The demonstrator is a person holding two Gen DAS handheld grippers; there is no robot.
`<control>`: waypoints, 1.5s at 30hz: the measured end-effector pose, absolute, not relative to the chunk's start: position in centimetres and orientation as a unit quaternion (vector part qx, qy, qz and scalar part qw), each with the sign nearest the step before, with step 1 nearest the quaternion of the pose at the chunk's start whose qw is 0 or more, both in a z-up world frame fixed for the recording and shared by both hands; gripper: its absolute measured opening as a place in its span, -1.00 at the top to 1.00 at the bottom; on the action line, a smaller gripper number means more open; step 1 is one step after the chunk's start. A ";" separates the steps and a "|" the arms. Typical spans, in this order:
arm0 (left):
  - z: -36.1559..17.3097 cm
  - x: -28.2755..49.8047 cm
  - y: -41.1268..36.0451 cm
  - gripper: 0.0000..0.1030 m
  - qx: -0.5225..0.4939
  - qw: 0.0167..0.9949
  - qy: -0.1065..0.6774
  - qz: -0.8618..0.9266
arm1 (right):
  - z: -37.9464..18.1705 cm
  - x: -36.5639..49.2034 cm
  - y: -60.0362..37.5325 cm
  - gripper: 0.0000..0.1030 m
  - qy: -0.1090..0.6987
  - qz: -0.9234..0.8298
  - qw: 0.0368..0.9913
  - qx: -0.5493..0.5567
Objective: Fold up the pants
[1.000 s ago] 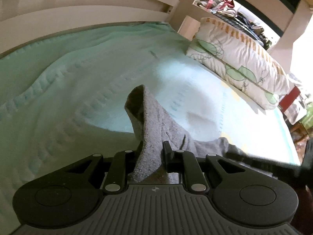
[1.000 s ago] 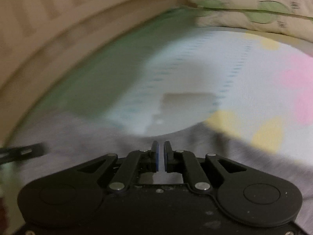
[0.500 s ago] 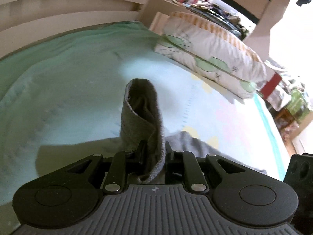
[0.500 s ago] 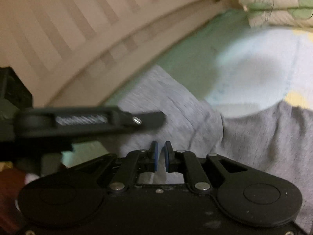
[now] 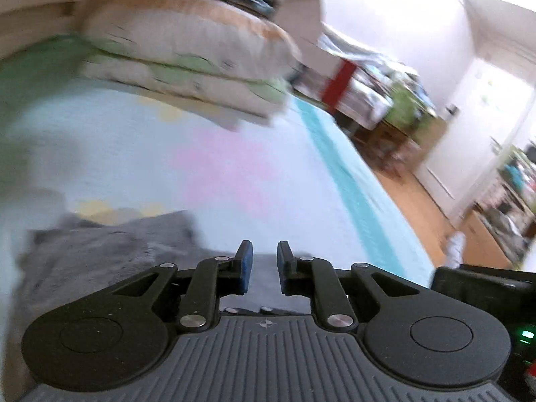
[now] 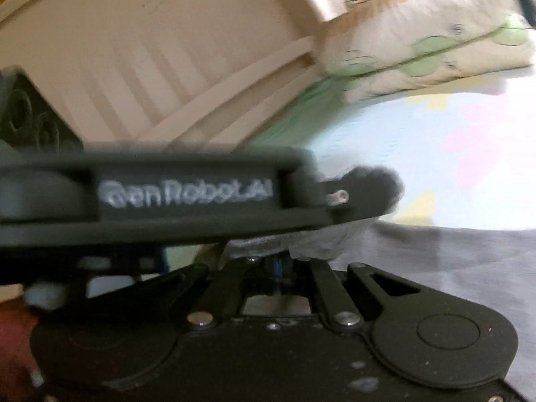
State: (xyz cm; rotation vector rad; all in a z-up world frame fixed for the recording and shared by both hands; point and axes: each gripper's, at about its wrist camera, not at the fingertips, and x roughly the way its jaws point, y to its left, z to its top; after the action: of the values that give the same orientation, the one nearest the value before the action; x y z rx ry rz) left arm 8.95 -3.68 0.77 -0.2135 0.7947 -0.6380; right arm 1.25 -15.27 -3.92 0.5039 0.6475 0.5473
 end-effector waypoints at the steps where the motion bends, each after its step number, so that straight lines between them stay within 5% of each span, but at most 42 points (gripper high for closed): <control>1: 0.3 8.9 -5.0 0.70 -0.106 0.861 0.388 -0.312 | -4.7 1.3 -17.0 0.87 0.320 0.243 0.880 0.254; 8: -1.1 7.6 -5.9 0.69 -0.072 0.874 0.387 -0.285 | -10.2 0.3 -26.1 0.70 0.412 0.103 0.862 0.276; 15: -1.8 7.5 4.0 0.68 -0.083 0.903 0.405 -0.120 | -9.3 1.0 -26.8 -0.72 0.380 0.130 0.862 0.310; 19: -2.0 6.6 7.8 0.68 -0.099 0.902 0.415 -0.074 | -9.5 3.0 -24.6 -0.87 0.390 0.157 0.847 0.325; 29: -1.8 2.3 7.8 0.56 -0.087 0.893 0.426 -0.114 | -14.3 6.8 -20.6 -0.76 0.486 0.195 0.788 0.323; 33: -2.8 0.9 6.4 0.56 -0.084 0.886 0.433 -0.141 | -14.0 7.7 -20.0 0.65 0.478 0.194 0.793 0.325; 45: -6.2 3.6 1.6 0.55 -0.086 0.883 0.442 -0.136 | -2.5 7.5 -20.7 0.74 0.388 0.246 0.835 0.304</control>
State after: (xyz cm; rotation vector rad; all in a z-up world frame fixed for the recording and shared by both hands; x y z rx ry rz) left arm 3.59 1.59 -6.24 -0.1793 0.9194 -0.2841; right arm 7.52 -20.72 -2.51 0.6434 0.8216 0.5219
